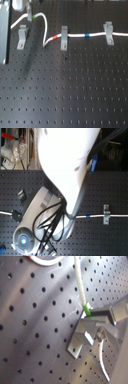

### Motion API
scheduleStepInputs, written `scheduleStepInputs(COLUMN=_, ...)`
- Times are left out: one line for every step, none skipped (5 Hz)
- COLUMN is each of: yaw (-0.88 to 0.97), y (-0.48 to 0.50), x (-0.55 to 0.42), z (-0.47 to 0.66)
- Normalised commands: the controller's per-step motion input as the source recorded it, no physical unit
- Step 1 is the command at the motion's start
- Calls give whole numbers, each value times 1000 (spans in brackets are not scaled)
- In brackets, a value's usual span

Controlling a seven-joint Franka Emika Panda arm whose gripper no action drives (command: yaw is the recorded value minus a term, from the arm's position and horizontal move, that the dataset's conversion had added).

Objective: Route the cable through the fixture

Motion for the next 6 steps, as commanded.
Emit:
scheduleStepInputs(yaw=-208, y=333, x=-513, z=281)
scheduleStepInputs(yaw=-223, y=260, x=-542, z=290)
scheduleStepInputs(yaw=-251, y=287, x=-443, z=298)
scheduleStepInputs(yaw=-163, y=379, x=-277, z=300)
scheduleStepInputs(yaw=-51, y=336, x=-22, z=241)
scheduleStepInputs(yaw=0, y=40, x=-158, z=204)
